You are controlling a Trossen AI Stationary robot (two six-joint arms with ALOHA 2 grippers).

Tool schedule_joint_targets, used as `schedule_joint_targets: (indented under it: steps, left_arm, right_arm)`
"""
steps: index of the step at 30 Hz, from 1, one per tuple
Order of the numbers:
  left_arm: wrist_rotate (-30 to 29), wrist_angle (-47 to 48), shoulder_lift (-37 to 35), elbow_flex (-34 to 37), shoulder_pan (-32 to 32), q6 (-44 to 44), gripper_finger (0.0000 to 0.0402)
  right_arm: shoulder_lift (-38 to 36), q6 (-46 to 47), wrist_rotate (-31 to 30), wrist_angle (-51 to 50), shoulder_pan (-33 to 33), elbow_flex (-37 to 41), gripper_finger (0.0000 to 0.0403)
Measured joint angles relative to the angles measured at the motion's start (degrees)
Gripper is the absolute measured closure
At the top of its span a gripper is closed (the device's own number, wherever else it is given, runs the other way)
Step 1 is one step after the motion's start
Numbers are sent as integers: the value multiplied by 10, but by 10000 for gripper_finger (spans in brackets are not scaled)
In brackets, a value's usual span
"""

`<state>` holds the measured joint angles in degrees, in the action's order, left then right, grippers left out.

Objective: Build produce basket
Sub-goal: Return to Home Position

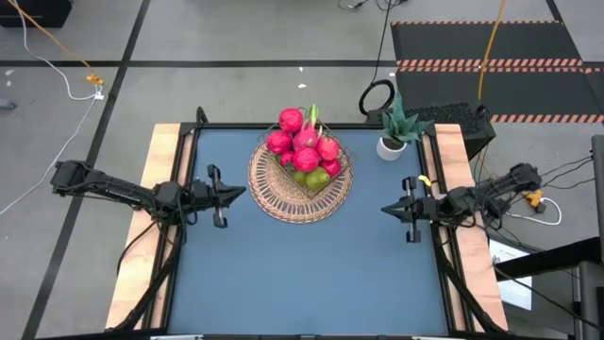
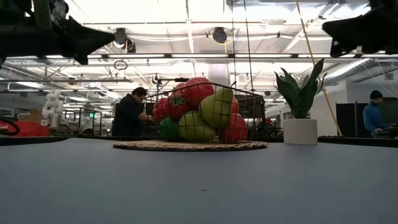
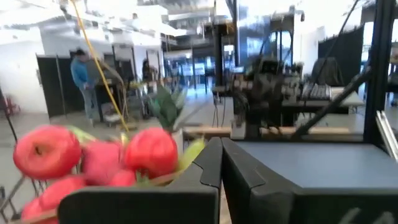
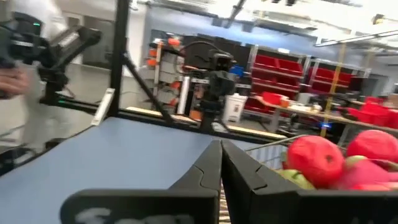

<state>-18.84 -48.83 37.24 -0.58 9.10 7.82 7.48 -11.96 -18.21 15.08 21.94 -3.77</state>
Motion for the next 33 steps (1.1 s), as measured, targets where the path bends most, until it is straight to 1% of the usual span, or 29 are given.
schedule_joint_targets:
  steps: [2, 7, 11, 15, 18, 22, 25, 29, 31, 33]
  left_arm:
    - [-6, 39, -22, 0, 4, -8, 393]
    - [-7, 118, -89, 0, 13, -9, 398]
    - [-10, 169, -125, 0, 12, -2, 393]
    - [-22, 216, -160, 0, 2, -1, 387]
    - [-22, 279, -199, 0, -1, -20, 395]
    - [-22, 362, -251, 0, 0, -51, 395]
    - [-22, 398, -287, 0, 0, -51, 391]
    - [-18, 456, -330, -2, 0, -50, 399]
    - [9, 469, -337, -6, 2, -49, 396]
    - [18, 479, -343, -9, 8, -41, 392]
  right_arm:
    - [-12, 11, 38, -13, -24, 0, 403]
    - [-40, 25, 93, -64, -89, -1, 403]
    - [-73, 30, 115, -127, -143, -1, 403]
    - [-73, 50, 168, -150, -190, -5, 403]
    - [-74, 73, 198, -155, -217, -6, 403]
    - [-74, 96, 233, -164, -239, -7, 403]
    - [-74, 96, 261, -163, -244, -1, 403]
    - [-74, 80, 257, -164, -245, 9, 403]
    - [-73, 76, 255, -162, -245, 12, 403]
    - [-73, 68, 255, -162, -245, 12, 403]
